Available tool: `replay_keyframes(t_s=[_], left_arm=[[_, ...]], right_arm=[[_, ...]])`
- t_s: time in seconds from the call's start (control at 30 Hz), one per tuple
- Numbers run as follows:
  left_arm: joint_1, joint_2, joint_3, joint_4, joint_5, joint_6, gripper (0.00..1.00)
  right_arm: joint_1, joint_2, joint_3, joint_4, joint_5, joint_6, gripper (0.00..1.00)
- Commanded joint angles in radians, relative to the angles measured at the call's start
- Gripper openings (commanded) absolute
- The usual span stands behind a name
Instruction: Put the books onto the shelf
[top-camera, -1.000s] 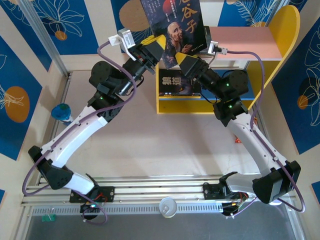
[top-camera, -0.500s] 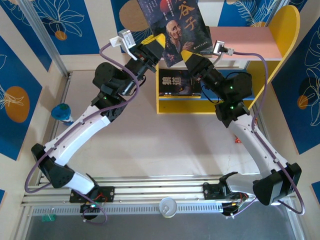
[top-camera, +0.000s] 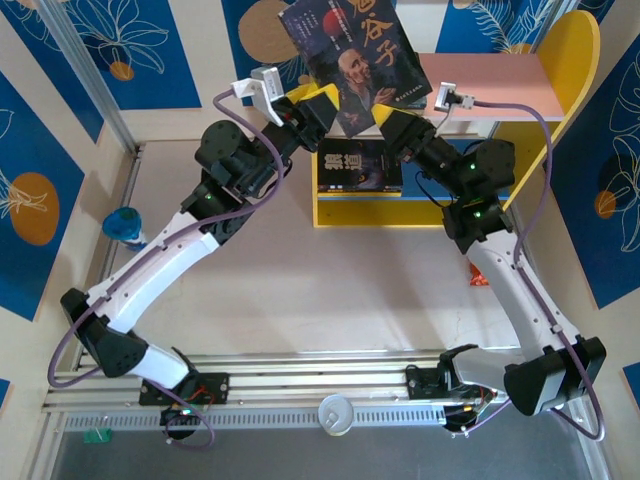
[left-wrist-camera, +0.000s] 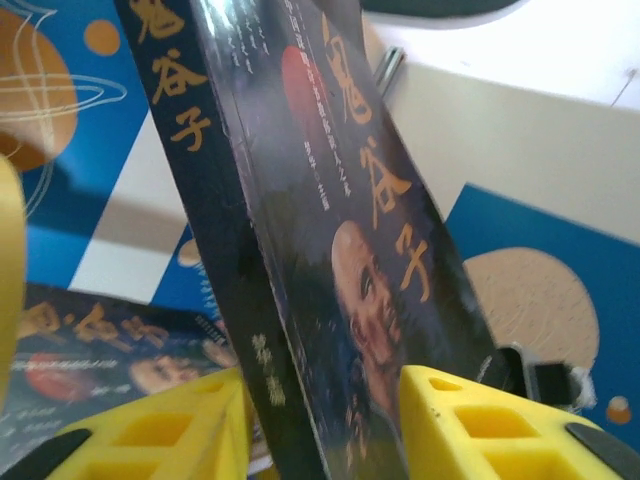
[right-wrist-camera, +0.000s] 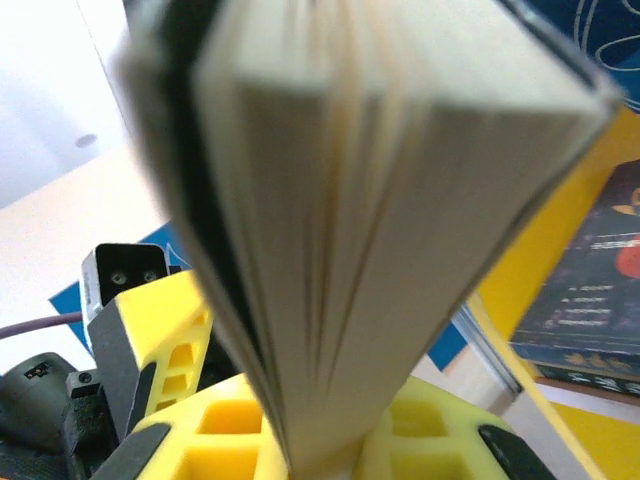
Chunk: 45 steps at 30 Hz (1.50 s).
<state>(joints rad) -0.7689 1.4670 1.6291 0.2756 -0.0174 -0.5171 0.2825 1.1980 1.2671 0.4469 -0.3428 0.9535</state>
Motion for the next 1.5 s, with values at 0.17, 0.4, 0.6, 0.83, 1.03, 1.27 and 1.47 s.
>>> replay_keyframes(t_s=[0.17,0.4,0.6,0.83,1.03,1.27,1.47], left_arm=[[0.036,-0.073,0.131,-0.392,-0.020,0.105,0.50],[0.060,-0.129,0.127,-0.537,-0.067,0.141,0.52],[0.074,-0.144,0.119,-0.576,-0.068,0.149,0.54],[0.114,-0.075,0.222,-0.684,0.042,0.163,0.57],[0.198,0.028,0.358,-0.820,0.314,0.143,0.60],[0.309,0.142,0.477,-0.870,0.591,0.085,0.63],[0.330,0.179,0.490,-0.836,0.729,0.054,0.64]], right_arm=[[-0.128,-0.058,0.209,-0.335,-0.109,-0.170,0.06],[-0.282,0.001,0.411,-0.657,-0.238,-0.249,0.06],[-0.355,0.059,0.484,-0.761,-0.330,-0.275,0.06],[-0.398,0.089,0.509,-0.827,-0.444,-0.320,0.06],[-0.400,0.084,0.503,-0.876,-0.519,-0.394,0.06],[-0.391,0.061,0.472,-0.906,-0.585,-0.459,0.06],[-0.363,0.043,0.445,-0.938,-0.593,-0.510,0.06]])
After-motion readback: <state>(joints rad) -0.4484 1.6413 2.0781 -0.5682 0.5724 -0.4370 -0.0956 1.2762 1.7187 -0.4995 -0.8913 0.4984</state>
